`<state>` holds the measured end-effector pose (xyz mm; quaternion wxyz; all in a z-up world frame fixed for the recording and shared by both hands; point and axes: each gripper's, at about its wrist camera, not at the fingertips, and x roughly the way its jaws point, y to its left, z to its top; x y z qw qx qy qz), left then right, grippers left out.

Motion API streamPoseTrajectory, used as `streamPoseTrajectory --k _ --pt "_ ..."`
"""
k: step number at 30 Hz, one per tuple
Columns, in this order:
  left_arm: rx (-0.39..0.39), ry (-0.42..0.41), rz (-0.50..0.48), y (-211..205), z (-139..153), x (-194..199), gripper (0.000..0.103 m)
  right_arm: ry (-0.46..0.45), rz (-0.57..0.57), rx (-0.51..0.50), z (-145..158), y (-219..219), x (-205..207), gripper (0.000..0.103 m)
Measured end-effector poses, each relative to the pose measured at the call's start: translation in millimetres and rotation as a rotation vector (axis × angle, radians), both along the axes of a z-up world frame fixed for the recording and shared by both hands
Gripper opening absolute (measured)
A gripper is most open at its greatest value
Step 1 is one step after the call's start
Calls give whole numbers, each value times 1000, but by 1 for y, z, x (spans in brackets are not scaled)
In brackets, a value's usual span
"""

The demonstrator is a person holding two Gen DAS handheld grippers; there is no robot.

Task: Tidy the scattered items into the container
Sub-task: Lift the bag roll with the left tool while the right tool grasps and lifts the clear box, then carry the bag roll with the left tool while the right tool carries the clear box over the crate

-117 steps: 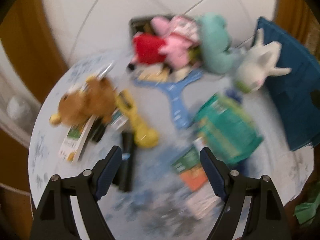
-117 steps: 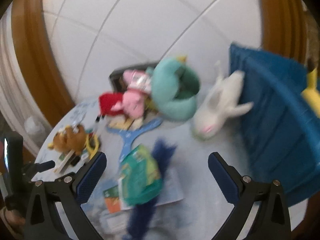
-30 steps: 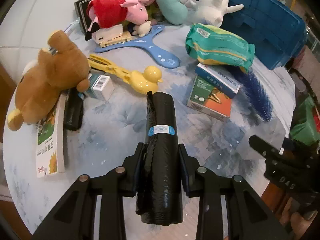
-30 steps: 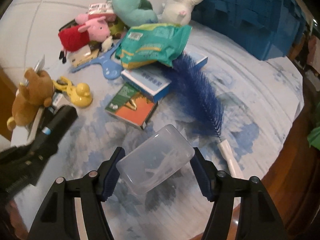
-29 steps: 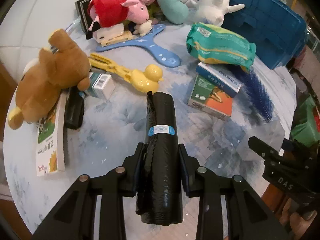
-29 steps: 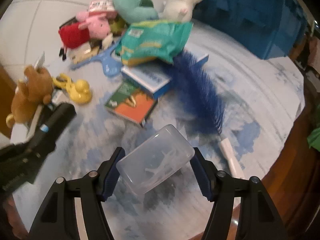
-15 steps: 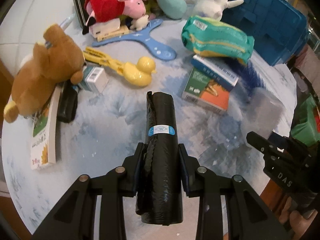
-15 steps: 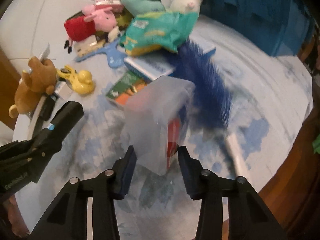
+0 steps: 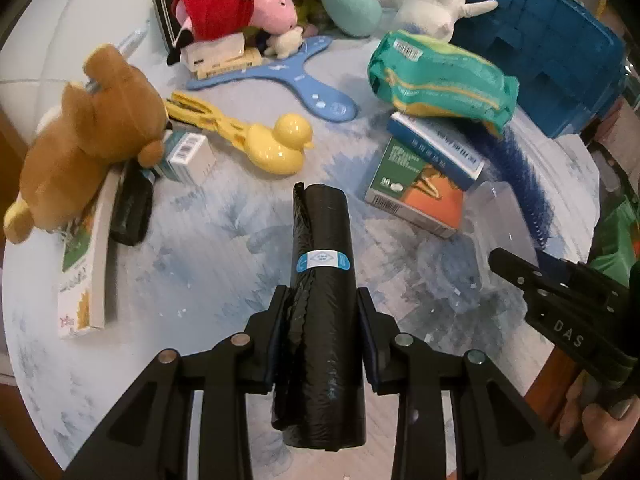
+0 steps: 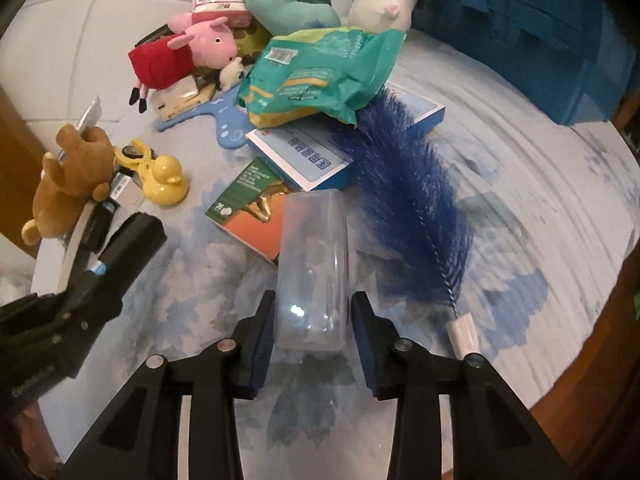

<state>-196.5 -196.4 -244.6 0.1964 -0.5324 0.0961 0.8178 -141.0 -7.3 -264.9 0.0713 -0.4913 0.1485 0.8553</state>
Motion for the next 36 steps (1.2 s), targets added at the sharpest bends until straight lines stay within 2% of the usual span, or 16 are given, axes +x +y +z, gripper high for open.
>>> streamPoseTrajectory --k 2,5,6,12,25,36 --pt "-5 -8 3 2 -6 0 32 -20 6 3 -7 1 -5 48" --pt "-7 -8 3 5 -5 0 32 -47 24 -3 -17 0 -11 35" --pt "-5 -4 3 6 -4 1 32 -35 29 -1 -12 0 -10 34" --pt "23 59 14 16 31 7 32 42 67 9 28 -1 -3 32" --pt "103 227 98 46 133 30 32 253 219 88 150 13 19 33" --pt "169 327 22 83 196 12 32 357 188 158 221 45 7 33"
